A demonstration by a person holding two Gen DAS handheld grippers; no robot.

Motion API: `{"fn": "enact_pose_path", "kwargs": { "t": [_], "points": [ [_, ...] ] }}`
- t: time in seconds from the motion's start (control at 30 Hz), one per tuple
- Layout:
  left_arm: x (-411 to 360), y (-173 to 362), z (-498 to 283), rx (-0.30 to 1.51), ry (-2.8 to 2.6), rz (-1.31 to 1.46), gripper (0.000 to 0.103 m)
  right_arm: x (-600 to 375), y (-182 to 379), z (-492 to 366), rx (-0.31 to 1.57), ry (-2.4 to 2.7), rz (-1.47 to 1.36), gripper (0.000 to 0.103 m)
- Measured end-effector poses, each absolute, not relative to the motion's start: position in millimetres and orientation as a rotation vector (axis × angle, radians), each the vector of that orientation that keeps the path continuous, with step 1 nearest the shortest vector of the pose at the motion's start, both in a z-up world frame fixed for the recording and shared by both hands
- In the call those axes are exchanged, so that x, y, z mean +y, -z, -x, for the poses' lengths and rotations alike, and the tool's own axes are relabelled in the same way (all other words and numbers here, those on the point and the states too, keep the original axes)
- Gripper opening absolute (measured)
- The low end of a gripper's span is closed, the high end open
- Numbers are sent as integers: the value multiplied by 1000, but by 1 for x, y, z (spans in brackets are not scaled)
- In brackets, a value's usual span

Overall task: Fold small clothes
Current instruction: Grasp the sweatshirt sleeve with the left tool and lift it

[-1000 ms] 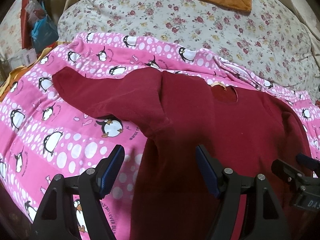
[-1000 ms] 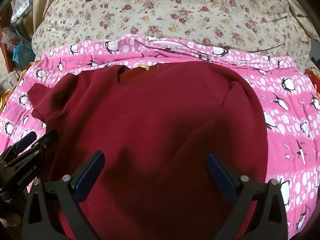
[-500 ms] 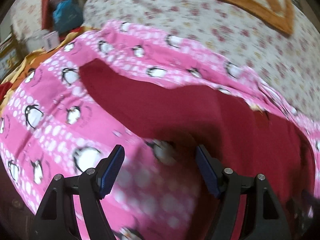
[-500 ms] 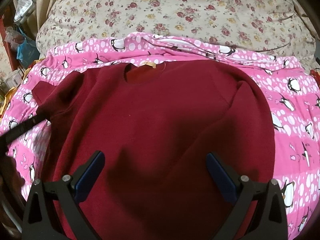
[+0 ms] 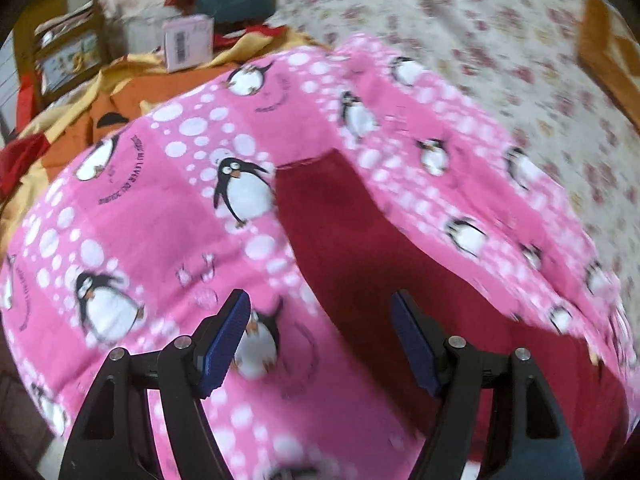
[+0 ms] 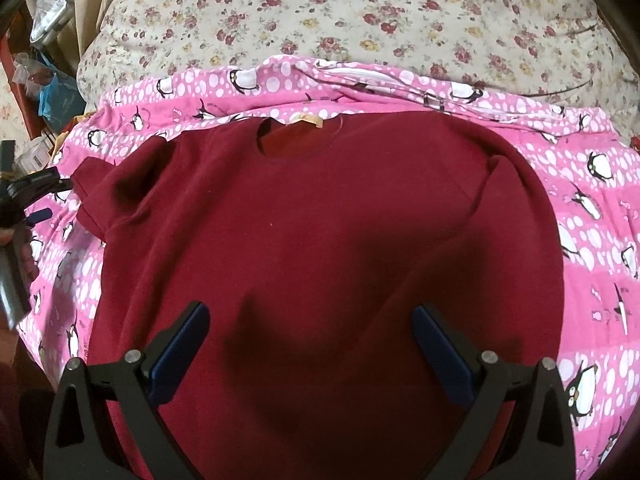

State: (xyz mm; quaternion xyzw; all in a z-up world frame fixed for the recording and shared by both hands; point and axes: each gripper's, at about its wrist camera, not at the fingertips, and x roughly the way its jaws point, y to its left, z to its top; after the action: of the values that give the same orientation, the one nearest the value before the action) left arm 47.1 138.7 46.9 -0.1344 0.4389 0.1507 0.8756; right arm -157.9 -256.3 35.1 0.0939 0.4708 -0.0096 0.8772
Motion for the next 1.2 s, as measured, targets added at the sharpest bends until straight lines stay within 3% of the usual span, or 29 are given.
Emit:
{"fn": "enact_pose_path", "kwargs": {
  "t": [0.33, 0.43, 0.83, 1.03, 1.2],
  "points": [
    [163, -2, -103, 950, -389, 292, 49, -253, -32, 151, 1008, 16, -172, 103],
    [161, -5, -111, 931, -336, 292, 0, -254, -33, 149, 999, 18, -178, 103],
    [221, -77, -84, 779, -401, 357, 0, -263, -33, 150, 980, 3, -247, 103],
    [162, -113, -58, 753, -198, 253, 0, -267, -36, 152, 977, -5, -284, 103],
    [57, -139, -18, 726, 60, 151, 0, -285, -43, 163, 954, 25, -321, 103]
  ]
}}
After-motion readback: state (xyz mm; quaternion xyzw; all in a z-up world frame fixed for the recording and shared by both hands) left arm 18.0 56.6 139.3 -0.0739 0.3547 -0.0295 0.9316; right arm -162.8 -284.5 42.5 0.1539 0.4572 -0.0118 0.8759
